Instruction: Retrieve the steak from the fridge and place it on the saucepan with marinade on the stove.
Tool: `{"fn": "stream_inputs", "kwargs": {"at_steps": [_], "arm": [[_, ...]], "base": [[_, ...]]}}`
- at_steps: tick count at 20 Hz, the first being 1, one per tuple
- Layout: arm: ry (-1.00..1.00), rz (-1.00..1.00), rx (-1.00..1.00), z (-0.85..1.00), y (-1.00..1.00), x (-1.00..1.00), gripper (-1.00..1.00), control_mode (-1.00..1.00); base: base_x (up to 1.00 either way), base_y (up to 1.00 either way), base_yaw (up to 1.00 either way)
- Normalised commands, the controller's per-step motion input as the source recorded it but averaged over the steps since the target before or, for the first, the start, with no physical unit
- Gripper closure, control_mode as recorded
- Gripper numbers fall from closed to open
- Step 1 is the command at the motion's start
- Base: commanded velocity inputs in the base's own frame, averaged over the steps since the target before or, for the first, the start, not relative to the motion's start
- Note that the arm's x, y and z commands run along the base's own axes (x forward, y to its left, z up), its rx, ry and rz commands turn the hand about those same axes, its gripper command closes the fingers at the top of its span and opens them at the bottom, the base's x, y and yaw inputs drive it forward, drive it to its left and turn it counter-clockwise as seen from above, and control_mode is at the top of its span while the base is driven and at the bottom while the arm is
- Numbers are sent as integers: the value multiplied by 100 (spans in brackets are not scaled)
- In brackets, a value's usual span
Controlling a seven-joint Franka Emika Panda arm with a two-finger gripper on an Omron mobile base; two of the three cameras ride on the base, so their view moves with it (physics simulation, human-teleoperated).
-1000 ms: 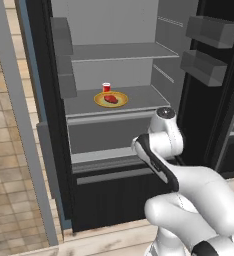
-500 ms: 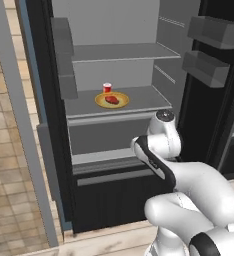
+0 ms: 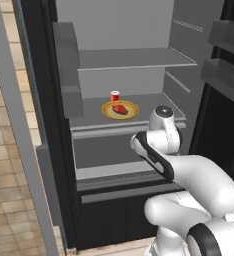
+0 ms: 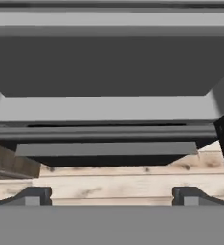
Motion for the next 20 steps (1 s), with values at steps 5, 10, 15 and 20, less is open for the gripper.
{"fn": "stream_inputs", "kwargs": {"at_steps": [5, 10, 15, 20], "arm": [[0, 0, 0, 0, 0, 0, -100, 100], [0, 0, 0, 0, 0, 0, -100, 100], [0, 0, 0, 0, 0, 0, -100, 100], [0, 0, 0, 0, 0, 0, -100, 100]], "base": [[57, -6, 9], [50, -11, 11], [51, -18, 14], [57, -23, 14]]}}
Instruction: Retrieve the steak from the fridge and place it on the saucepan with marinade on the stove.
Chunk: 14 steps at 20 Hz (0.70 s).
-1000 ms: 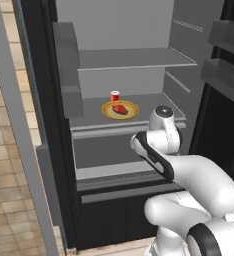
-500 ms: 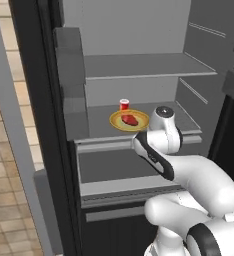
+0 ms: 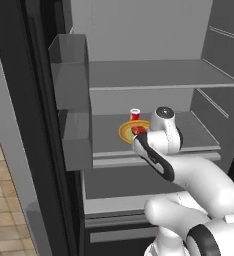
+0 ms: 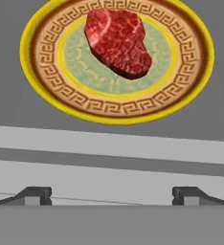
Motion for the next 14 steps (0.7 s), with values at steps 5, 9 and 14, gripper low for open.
{"fn": "stream_inputs", "kwargs": {"at_steps": [5, 9, 14], "arm": [[0, 2, 0, 0, -3, 5, -100, -100], [0, 7, 0, 0, -12, 12, -100, -100], [-1, 1, 0, 24, -6, 0, -100, -100]], "base": [[35, -14, 10], [0, 0, 0], [0, 0, 0]]}}
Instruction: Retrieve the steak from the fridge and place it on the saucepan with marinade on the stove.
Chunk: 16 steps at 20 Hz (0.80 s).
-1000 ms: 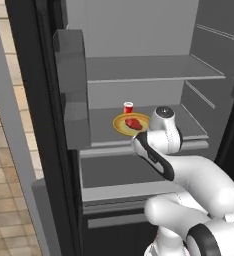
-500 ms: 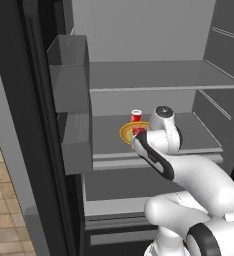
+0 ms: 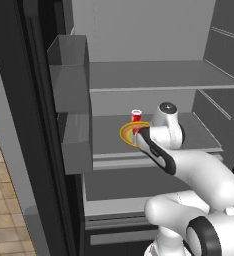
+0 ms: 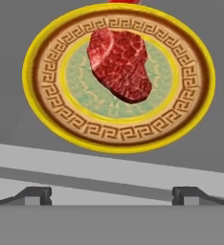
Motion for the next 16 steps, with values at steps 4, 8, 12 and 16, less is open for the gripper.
{"fn": "stream_inputs", "kwargs": {"at_steps": [4, 8, 12, 16], "arm": [[-9, -1, 0, 33, 0, -2, -100, -100], [-3, 0, 0, 1, -22, 32, -100, -100], [0, 4, 0, -5, -29, 52, -100, -100], [9, 6, 0, 0, -26, 55, -100, -100]], "base": [[0, 0, 0], [0, 0, 0], [0, 0, 0], [0, 0, 0]]}}
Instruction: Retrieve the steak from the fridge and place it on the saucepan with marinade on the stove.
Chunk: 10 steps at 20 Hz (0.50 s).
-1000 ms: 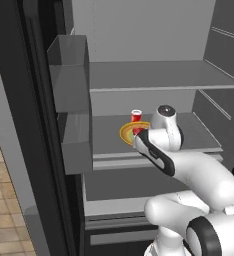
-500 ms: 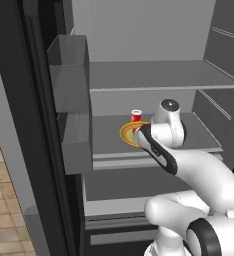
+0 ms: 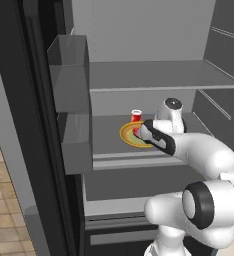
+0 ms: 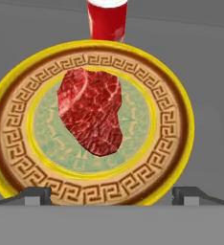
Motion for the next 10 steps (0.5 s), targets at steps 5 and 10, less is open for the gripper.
{"fn": "stream_inputs", "kwargs": {"at_steps": [5, 10], "arm": [[1, 0, 0, -3, 2, 33, -100, -100], [0, 0, 0, -14, 4, 43, -100, -100]], "base": [[0, 0, 0], [0, 0, 0]]}}
